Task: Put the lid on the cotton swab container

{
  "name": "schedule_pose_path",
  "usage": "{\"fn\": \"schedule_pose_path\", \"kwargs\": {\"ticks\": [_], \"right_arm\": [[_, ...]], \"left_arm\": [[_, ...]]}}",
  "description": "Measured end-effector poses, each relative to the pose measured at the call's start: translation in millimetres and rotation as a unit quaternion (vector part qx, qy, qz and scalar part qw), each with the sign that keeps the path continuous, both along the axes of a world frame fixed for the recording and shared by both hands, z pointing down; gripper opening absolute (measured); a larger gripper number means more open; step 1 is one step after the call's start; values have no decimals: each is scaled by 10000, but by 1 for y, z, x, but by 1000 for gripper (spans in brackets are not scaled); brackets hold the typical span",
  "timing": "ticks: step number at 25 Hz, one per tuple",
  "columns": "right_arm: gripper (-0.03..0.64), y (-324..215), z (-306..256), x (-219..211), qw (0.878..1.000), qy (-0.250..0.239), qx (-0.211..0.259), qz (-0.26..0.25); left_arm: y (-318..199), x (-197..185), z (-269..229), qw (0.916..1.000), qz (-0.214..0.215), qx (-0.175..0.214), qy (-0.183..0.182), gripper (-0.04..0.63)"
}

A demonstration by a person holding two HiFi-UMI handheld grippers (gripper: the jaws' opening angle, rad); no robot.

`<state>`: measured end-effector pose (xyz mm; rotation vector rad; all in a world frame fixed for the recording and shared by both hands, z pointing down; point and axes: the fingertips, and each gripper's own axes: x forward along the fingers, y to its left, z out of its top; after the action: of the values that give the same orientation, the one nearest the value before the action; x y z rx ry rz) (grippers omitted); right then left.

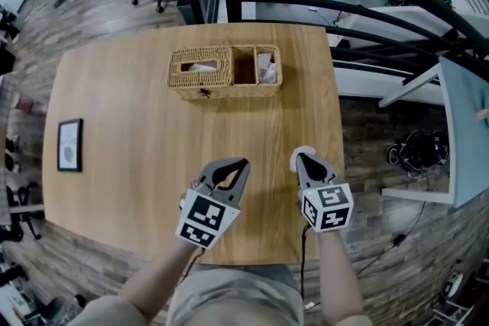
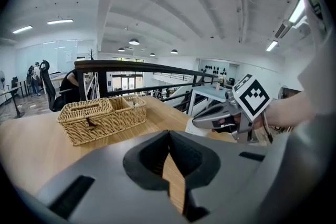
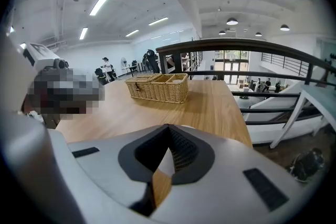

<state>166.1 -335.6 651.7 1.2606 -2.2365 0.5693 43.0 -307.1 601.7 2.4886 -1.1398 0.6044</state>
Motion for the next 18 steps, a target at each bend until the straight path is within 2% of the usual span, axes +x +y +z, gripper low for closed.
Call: {"fn": "schedule_pose_path", "kwargs": {"ticks": [3,6,10,18], "right_arm": [[25,1,2,-1,10000,-22,-48,50],[25,3,-9,0,9992,-304,2,252],[25,14,-45,0,9978,-521,230,327],[25,36,-139,6,9955,-472,811,164]], "left_arm": [[3,0,-3,10000,26,10,-11,23],[3,-1,-14,9999,24,100,-12,23],[6,-6,-40,9997,-78,242,45,23],[25,-18,-118,9971,-104,754,27,23]]}}
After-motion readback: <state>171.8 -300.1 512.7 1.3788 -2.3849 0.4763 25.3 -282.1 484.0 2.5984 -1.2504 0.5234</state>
